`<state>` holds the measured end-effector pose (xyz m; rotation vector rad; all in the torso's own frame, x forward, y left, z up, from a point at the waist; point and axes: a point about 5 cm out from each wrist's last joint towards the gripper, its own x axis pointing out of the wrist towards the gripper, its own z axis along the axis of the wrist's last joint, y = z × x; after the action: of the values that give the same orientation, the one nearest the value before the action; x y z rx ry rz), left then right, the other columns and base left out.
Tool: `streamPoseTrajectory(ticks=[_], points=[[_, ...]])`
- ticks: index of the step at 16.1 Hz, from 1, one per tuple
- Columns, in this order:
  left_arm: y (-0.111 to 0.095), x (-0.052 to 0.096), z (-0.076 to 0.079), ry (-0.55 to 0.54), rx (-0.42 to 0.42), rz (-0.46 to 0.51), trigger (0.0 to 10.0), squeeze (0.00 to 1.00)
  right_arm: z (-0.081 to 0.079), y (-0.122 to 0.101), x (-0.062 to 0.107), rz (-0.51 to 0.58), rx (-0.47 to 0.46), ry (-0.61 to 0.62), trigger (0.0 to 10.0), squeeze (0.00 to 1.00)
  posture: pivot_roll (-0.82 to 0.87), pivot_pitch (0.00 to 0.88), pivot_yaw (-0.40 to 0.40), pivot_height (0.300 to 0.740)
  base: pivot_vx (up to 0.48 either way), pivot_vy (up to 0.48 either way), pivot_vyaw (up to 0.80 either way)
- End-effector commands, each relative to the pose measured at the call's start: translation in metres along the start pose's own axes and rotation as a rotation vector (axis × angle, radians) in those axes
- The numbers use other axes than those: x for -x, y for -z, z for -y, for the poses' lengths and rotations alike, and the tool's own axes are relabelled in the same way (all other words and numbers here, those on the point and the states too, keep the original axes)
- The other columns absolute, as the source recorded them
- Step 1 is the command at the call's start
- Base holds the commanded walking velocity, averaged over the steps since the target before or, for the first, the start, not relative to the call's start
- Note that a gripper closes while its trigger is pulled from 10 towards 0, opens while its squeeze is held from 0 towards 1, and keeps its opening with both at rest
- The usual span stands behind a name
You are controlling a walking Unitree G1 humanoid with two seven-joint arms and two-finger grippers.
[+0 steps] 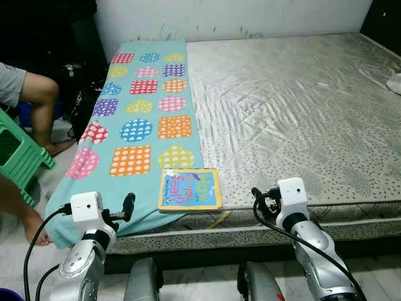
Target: Clean up the room
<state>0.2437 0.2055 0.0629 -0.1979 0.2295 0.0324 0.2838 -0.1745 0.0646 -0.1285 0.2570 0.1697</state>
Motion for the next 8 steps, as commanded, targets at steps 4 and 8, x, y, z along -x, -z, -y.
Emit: streamPoseTrajectory(ticks=[4,8], points=[[0.0002,0.0013,-0.0037,-0.023,-0.005,0.009,10.0,0.0,-0.0031,-0.0006,-0.0022,0.004,0.003,-0.023,10.0,0.0,-0.07,0.028,0.035,0.541,0.0,0.0,0.0],[-0.0007,0.0013,-0.0039,-0.023,-0.004,0.011,10.0,0.0,-0.0032,-0.0002,-0.0025,0.004,-0.001,-0.021,10.0,0.0,-0.07,0.033,0.036,0.531,0.0,0.0,0.0]])
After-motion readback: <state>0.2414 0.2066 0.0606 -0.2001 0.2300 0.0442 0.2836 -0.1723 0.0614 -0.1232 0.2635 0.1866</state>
